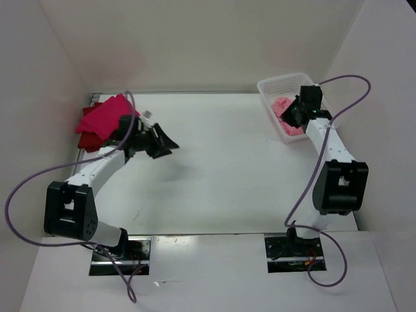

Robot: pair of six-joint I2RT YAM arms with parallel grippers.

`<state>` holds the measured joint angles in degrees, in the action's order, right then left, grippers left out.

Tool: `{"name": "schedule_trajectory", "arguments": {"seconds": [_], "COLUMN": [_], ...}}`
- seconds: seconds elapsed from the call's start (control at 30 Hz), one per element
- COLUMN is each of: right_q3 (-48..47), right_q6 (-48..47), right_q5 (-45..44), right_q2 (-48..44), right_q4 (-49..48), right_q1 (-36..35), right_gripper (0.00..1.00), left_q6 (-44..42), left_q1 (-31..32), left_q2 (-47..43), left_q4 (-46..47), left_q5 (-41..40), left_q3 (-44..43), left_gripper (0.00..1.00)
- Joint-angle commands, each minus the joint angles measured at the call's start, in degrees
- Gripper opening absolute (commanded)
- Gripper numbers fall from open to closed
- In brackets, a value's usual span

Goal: Fold and stack the t-shirts
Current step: Grab crumpled tshirt from bin with the right arm

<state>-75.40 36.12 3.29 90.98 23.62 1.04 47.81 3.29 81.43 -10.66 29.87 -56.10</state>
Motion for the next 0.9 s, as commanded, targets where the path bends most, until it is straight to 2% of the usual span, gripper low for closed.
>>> {"name": "schedule_trajectory", "arguments": {"seconds": [0.0,0.03,0.13,0.23,0.5,0.53,0.63,0.67,0.73,0.77,0.87], "right_q3": [-5.72,-7.99,-13.43,-18.1,-29.44,-30.15,-30.78,-30.78,-29.46,-28.85,-28.84], "right_q6": [-3.16,-3.68,-3.69,-2.46,-1.93,-1.93,-1.93,-1.93,-1.93,-1.93,-1.4], "right_q5": [-11.88,-11.9,-13.05,-13.75,-10.85,-10.06,-9.35,-8.74,-8.21,-7.43,-6.72], "right_q2": [6.72,8.49,15.96,21.77,32.67,34.42,35.58,35.58,34.19,33.57,30.07], "right_q4": [1.17,1.17,1.17,1.17,2.3,2.31,3.01,3.01,1.7,1.09,0.55], "right_q1": [5.19,6.25,8.54,9.16,9.16,9.16,9.16,9.16,8.63,8.63,8.63], "right_gripper": [0.23,0.37,0.54,0.62,0.68,0.66,0.45,0.33,0.24,0.14,0.02], "left_q6": [-3.95,-3.95,-3.95,-3.95,-5.27,-5.27,-4.75,-4.75,-4.75,-4.75,-4.75], "left_q1": [8.2,12.4,18.57,20.96,25.89,25.89,25.89,25.89,25.89,25.89,25.89], "left_q2": [2.5,3.03,4.7,7.07,11.56,12.26,12.79,12.79,12.79,12.79,13.49], "left_q4": [-0.08,-0.07,1.51,1.51,1.51,1.51,1.51,1.51,0.99,0.99,0.46], "left_q5": [2.3,2.91,2.92,3.44,4.5,4.5,5.03,4.5,3.98,3.97,3.45], "left_q3": [3.44,3.97,4.68,3.98,1.08,1.08,1.08,1.08,0.47,0.46,-1.11], "left_gripper": [0.54,0.5,0.42,0.39,0.41,0.41,0.41,0.41,0.41,0.41,0.41]}}
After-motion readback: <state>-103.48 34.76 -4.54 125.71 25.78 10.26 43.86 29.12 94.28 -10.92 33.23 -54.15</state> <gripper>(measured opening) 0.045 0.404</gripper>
